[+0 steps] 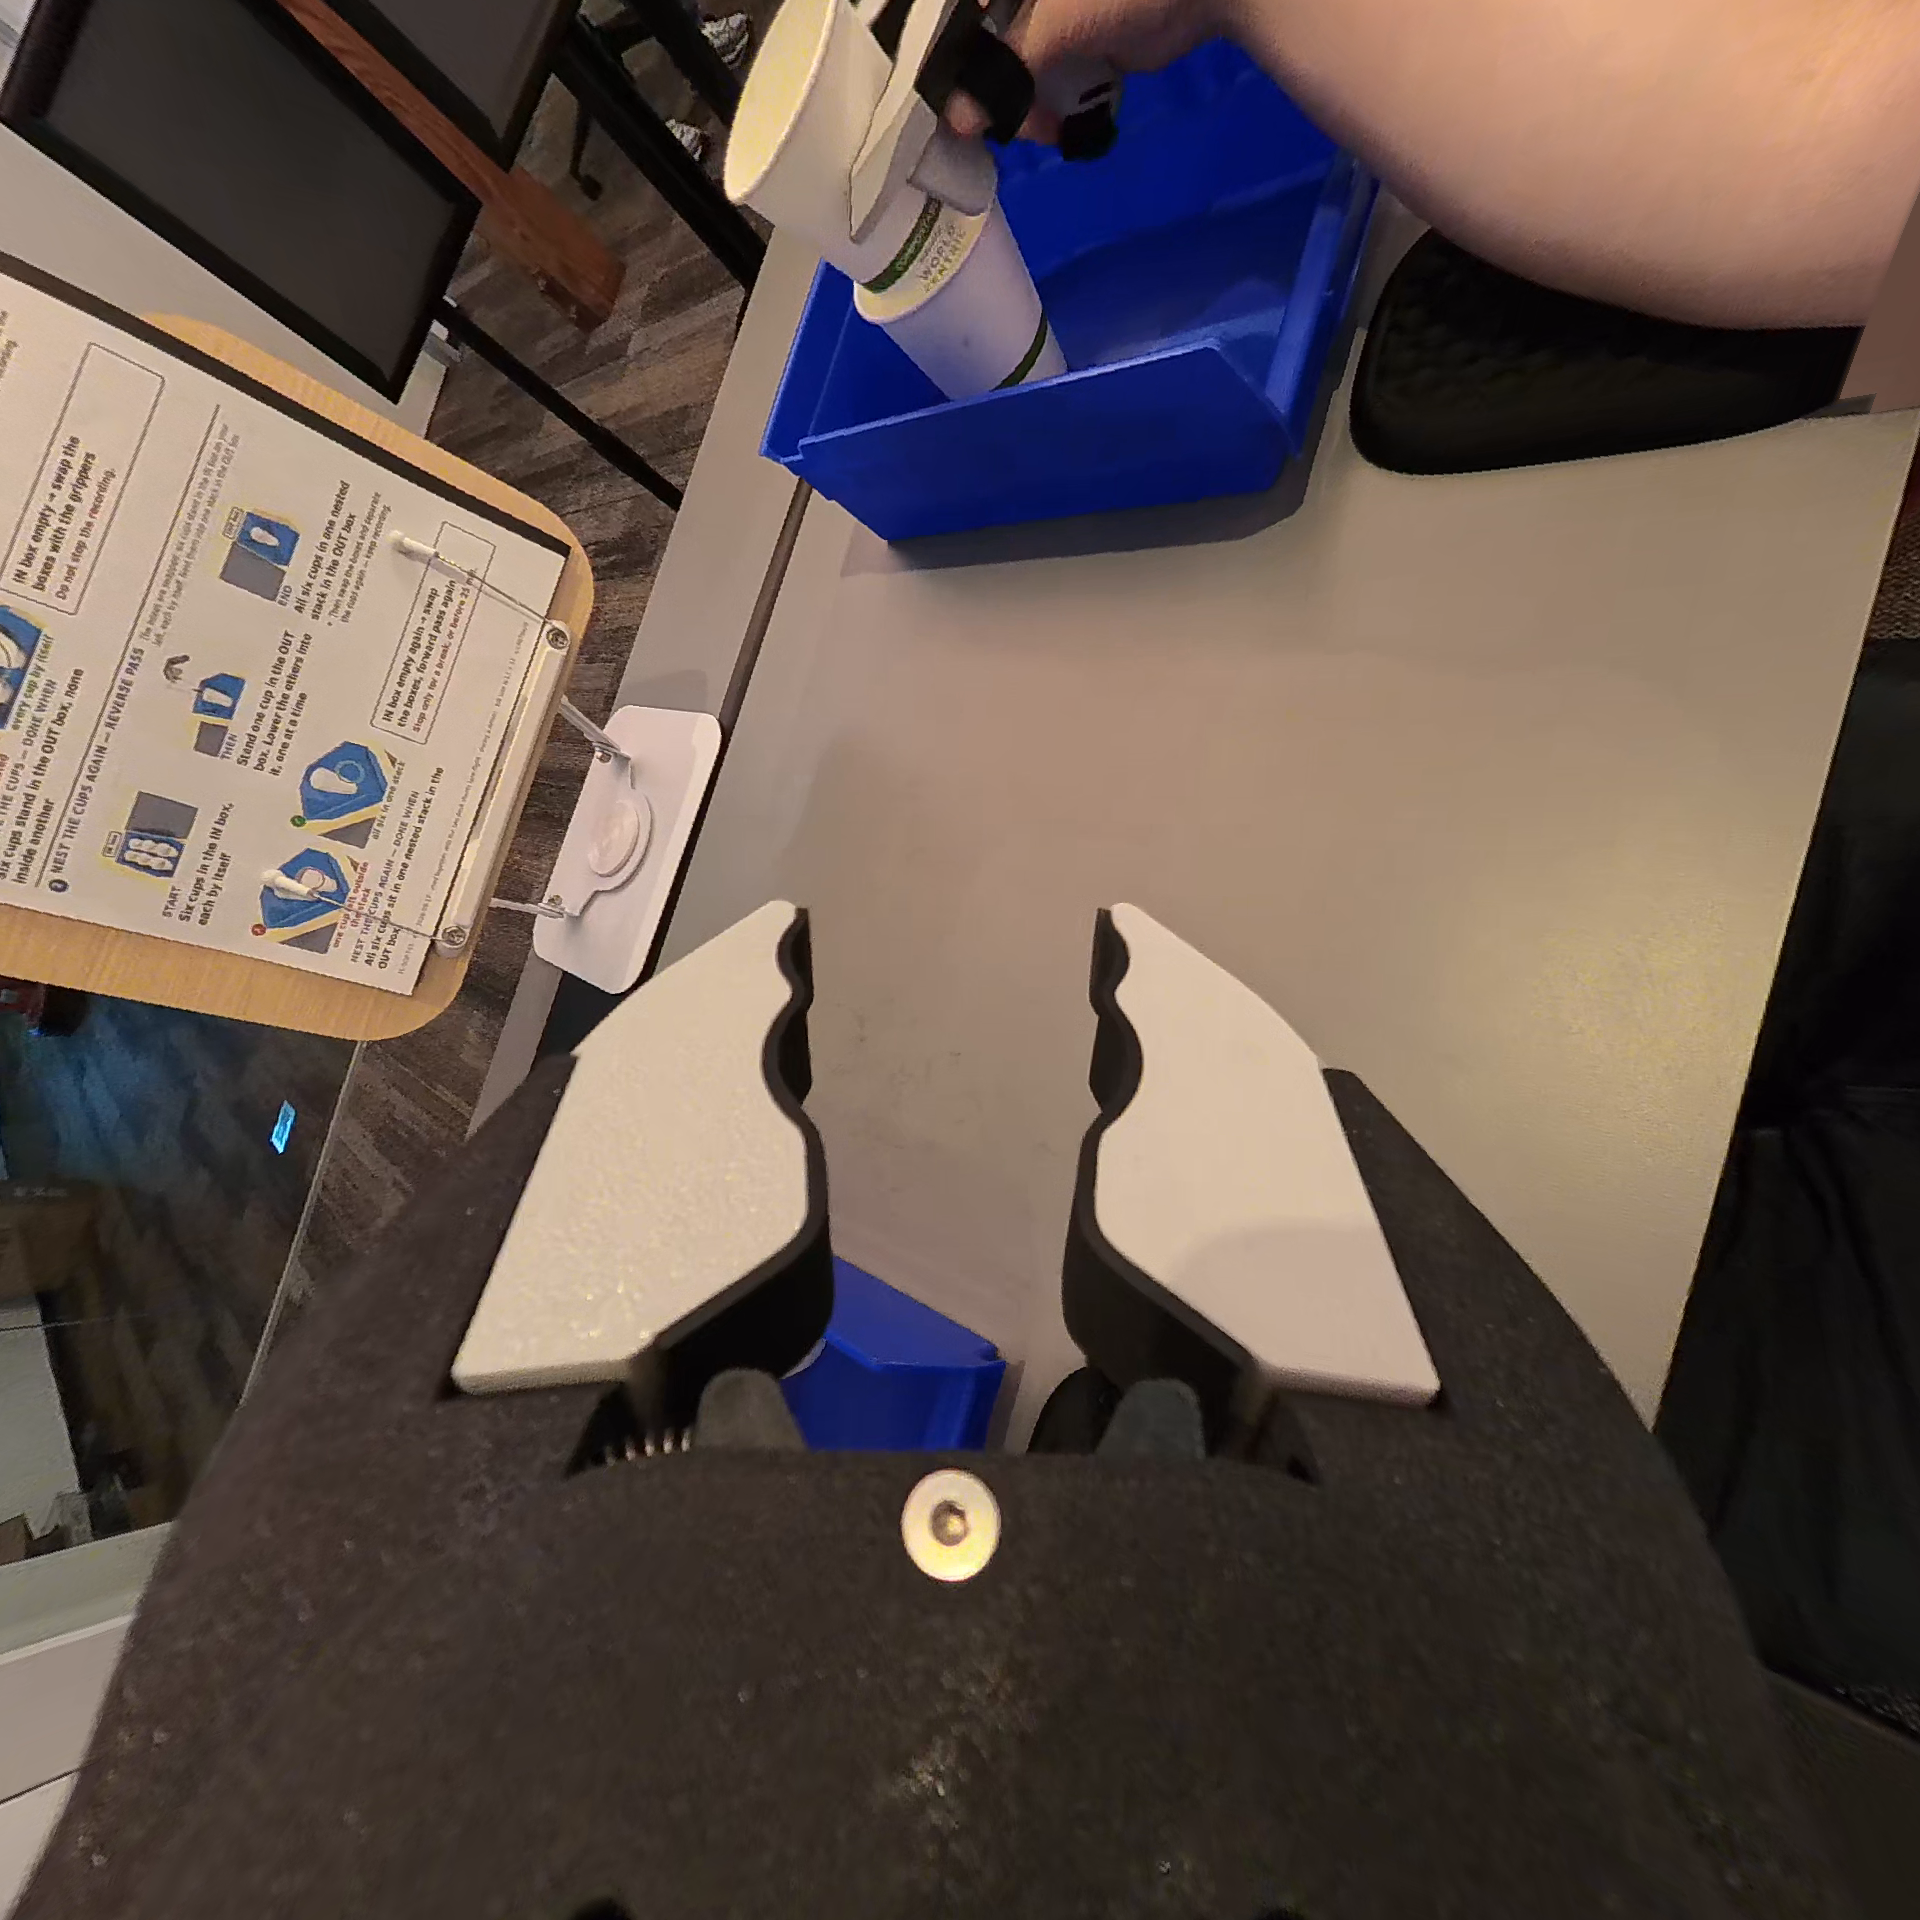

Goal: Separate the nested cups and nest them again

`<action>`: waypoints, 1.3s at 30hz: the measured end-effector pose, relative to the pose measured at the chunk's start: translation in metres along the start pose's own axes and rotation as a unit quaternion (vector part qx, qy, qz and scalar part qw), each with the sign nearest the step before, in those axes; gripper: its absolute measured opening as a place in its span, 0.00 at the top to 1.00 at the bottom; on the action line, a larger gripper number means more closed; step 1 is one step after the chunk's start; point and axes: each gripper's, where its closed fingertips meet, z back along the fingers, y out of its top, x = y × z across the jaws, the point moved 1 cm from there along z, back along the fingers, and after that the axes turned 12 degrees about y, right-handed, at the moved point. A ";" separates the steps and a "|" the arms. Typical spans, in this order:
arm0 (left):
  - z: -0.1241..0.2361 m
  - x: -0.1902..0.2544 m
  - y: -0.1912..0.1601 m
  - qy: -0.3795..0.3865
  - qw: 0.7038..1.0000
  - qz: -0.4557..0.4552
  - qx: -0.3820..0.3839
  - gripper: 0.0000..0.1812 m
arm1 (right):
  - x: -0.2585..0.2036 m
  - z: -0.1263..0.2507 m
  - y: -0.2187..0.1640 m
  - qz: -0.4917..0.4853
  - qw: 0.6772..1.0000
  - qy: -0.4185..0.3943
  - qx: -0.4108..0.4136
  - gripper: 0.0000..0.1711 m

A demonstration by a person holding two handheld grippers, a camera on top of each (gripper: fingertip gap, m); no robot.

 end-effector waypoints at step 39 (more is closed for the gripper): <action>-0.020 -0.073 -0.097 0.100 0.981 0.125 -0.108 0.72 | -0.100 0.030 0.082 0.183 0.978 -0.021 -0.093 0.37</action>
